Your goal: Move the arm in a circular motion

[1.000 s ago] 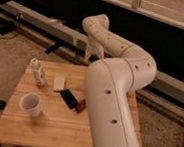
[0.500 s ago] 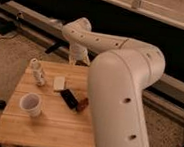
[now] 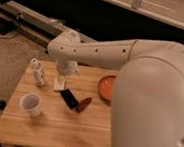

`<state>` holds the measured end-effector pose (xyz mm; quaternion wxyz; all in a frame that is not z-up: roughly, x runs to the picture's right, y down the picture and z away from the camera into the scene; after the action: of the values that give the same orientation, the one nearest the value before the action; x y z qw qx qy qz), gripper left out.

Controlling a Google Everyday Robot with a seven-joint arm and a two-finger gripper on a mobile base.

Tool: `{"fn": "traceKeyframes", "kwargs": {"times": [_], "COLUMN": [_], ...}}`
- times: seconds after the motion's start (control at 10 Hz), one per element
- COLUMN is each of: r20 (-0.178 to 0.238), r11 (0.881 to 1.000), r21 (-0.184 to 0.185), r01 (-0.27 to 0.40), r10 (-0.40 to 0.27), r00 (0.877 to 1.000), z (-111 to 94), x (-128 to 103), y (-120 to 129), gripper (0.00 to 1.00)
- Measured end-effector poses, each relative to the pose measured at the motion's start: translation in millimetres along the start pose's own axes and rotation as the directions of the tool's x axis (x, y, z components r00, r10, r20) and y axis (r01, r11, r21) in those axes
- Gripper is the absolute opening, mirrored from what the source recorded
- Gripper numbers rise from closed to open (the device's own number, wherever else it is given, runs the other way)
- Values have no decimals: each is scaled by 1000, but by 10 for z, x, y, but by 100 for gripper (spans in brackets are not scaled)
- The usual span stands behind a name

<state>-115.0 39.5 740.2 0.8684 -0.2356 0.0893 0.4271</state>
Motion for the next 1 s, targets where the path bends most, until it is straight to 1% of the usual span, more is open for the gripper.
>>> {"fn": "traceKeyframes", "kwargs": {"times": [0.1, 0.2, 0.4, 0.5, 0.6, 0.8, 0.9, 1.0], "r20": [-3, -12, -37, -52, -64, -78, -81, -85], "r11": [999, 997, 994, 993, 995, 997, 997, 994], "r21": [-19, -35, -65, -78, -82, -75, -64, -51], "r01": [50, 69, 89, 86, 65, -2, -47, -101], "r10": [-50, -69, -92, -90, -70, -3, 41, 96], "r00": [999, 998, 995, 995, 995, 997, 996, 992], "z": [-94, -146, -242, -249, -231, -191, -179, -157], "x": [247, 427, 825, 951, 1018, 1012, 996, 980], "y": [114, 143, 73, 13, -82, -360, -572, -835], "gripper": [67, 67, 67, 67, 67, 67, 67, 67]}}
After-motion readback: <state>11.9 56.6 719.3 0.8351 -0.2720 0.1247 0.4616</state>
